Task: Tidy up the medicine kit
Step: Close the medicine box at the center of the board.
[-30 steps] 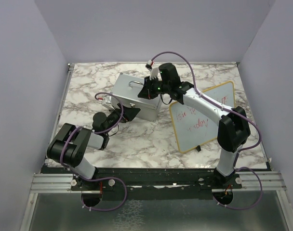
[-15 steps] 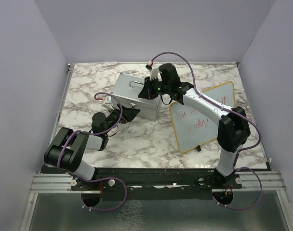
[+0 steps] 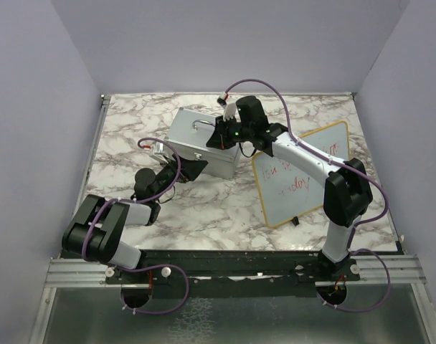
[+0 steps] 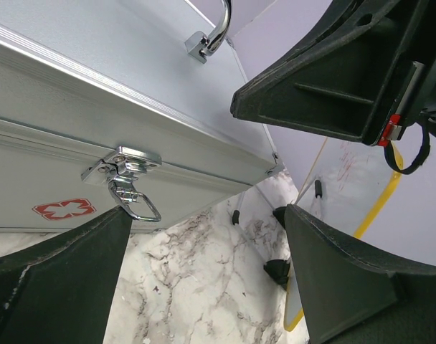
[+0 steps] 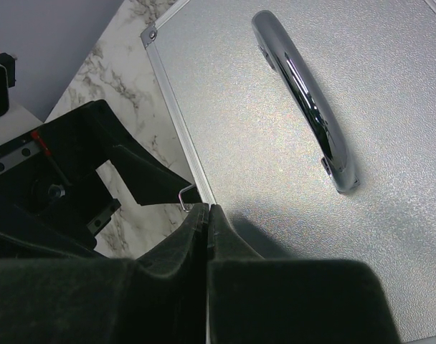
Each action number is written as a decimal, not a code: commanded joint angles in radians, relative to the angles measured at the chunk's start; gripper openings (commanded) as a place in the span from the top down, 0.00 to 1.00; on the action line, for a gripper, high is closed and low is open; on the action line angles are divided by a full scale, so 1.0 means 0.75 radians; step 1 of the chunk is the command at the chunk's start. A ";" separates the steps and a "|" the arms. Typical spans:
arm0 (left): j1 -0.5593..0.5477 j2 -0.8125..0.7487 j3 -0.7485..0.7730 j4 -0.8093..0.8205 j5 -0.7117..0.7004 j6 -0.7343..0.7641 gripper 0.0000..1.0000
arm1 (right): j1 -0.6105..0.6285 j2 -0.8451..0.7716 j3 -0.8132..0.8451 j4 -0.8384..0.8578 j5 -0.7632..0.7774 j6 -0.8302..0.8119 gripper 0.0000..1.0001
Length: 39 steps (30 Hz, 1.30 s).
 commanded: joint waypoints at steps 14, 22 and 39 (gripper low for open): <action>-0.011 -0.003 -0.027 -0.016 -0.035 0.039 0.11 | 0.007 -0.022 -0.020 0.013 0.028 -0.010 0.95; -0.013 0.042 0.016 -0.009 -0.044 0.050 0.11 | 0.006 -0.032 -0.023 0.006 0.034 -0.014 0.96; -0.023 0.096 0.041 0.106 -0.065 -0.032 0.12 | 0.006 -0.034 -0.027 0.003 0.041 -0.010 0.96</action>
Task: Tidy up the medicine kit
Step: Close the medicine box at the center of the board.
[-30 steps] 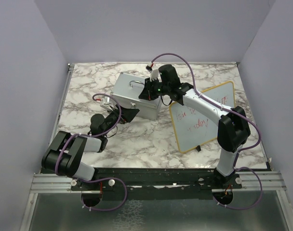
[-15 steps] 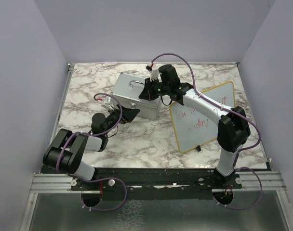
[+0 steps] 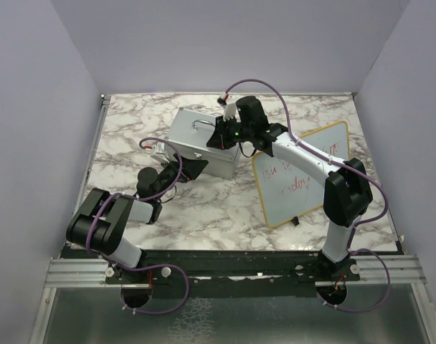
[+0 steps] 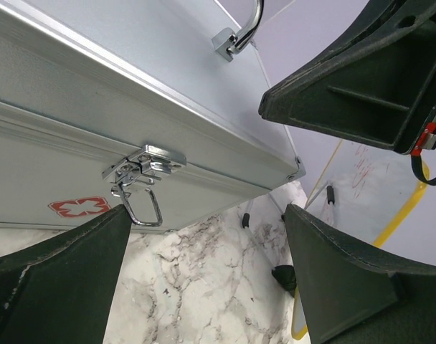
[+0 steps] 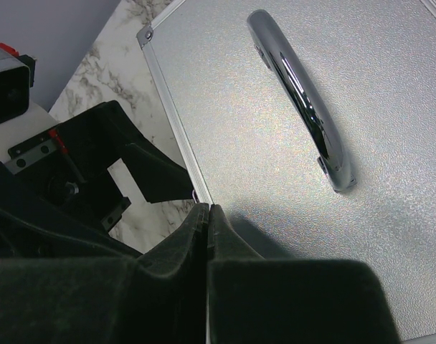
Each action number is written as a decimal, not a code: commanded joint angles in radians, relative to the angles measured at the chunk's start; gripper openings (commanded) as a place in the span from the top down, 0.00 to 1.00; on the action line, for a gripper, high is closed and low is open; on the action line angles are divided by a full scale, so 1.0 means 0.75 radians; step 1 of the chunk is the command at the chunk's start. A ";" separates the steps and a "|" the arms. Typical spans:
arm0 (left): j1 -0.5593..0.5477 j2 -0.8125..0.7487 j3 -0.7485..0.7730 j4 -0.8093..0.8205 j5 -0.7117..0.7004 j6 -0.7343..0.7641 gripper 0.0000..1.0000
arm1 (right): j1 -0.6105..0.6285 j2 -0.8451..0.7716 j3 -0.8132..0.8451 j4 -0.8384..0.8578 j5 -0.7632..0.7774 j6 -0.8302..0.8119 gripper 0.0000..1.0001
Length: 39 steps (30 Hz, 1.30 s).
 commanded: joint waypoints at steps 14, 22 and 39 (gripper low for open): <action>-0.021 -0.022 0.029 0.081 -0.029 -0.047 0.12 | 0.007 -0.037 -0.039 0.022 0.024 -0.006 0.96; -0.023 -0.083 0.045 0.011 -0.031 -0.028 0.12 | 0.008 -0.036 -0.043 0.020 0.029 -0.009 0.95; -0.023 -0.082 0.068 -0.037 -0.058 -0.010 0.12 | 0.006 -0.046 -0.030 -0.008 0.042 -0.022 0.95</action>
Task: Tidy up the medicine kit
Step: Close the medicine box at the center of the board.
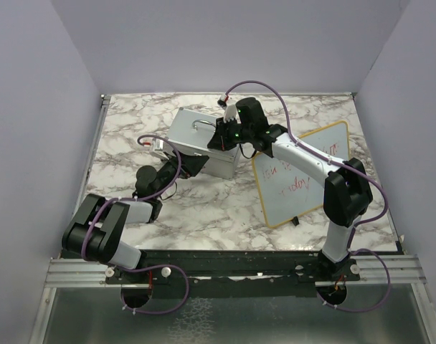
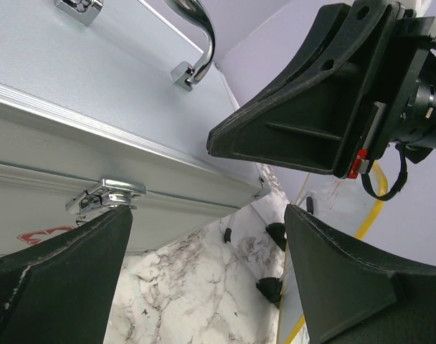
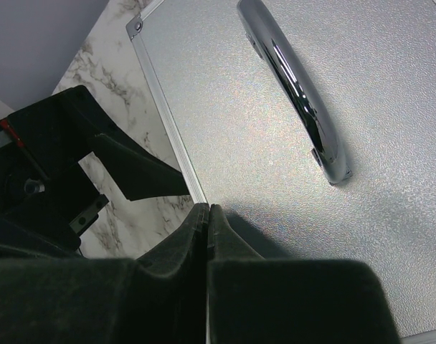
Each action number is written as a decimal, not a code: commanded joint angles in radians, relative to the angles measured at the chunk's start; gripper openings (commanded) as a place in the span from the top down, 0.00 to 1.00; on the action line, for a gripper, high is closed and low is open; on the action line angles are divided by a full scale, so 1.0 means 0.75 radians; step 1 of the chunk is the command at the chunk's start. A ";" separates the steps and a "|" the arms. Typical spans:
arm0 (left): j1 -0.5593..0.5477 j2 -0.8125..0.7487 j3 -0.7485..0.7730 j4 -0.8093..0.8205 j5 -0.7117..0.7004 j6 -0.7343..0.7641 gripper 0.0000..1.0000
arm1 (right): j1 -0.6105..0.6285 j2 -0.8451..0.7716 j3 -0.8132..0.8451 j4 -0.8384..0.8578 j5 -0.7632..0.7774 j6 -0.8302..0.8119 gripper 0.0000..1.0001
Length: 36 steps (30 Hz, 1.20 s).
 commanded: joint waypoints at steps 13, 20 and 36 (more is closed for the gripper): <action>-0.032 0.013 0.013 -0.057 -0.201 -0.078 0.12 | 0.007 -0.041 0.003 0.009 0.037 -0.004 0.95; -0.048 0.005 0.019 -0.076 -0.253 -0.126 0.11 | 0.006 -0.031 0.005 0.010 0.042 -0.004 0.95; -0.081 -0.090 0.042 -0.118 -0.282 -0.140 0.12 | 0.007 -0.040 -0.053 0.024 0.062 -0.006 0.96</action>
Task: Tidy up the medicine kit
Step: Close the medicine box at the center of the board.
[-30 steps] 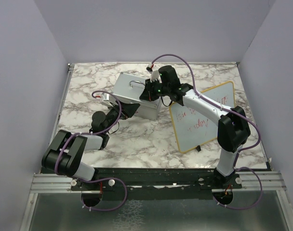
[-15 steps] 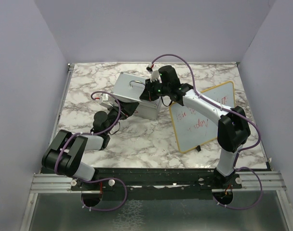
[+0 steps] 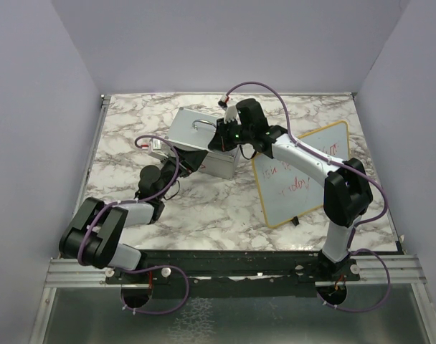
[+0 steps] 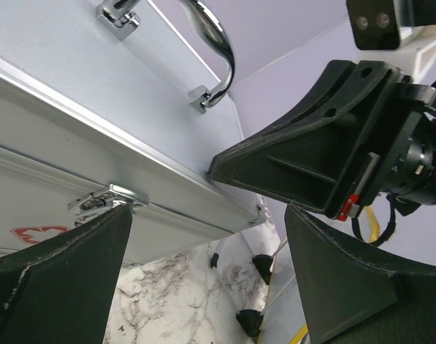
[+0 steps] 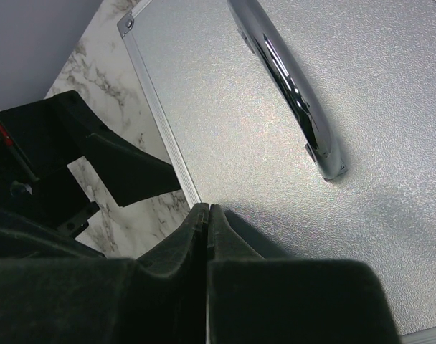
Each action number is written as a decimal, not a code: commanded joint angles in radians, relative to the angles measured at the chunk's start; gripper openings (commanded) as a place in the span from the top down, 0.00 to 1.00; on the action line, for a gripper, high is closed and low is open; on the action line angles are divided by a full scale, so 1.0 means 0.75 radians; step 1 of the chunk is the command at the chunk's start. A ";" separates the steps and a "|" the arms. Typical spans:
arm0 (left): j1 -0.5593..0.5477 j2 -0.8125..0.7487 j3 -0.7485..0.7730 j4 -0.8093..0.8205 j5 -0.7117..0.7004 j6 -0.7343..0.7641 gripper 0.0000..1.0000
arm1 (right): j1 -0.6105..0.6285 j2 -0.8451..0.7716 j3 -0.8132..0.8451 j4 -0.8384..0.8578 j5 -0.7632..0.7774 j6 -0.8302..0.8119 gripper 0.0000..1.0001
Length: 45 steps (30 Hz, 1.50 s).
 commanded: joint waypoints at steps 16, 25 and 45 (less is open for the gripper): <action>-0.035 -0.094 -0.010 -0.078 -0.050 0.029 0.11 | 0.008 -0.037 -0.036 0.022 0.035 -0.003 0.96; -0.014 -0.124 -0.024 -0.221 0.046 0.305 0.01 | 0.005 -0.035 -0.021 0.010 0.046 -0.017 0.96; 0.071 0.238 0.029 0.179 0.350 0.368 0.01 | 0.005 -0.018 0.029 -0.029 0.062 -0.060 0.95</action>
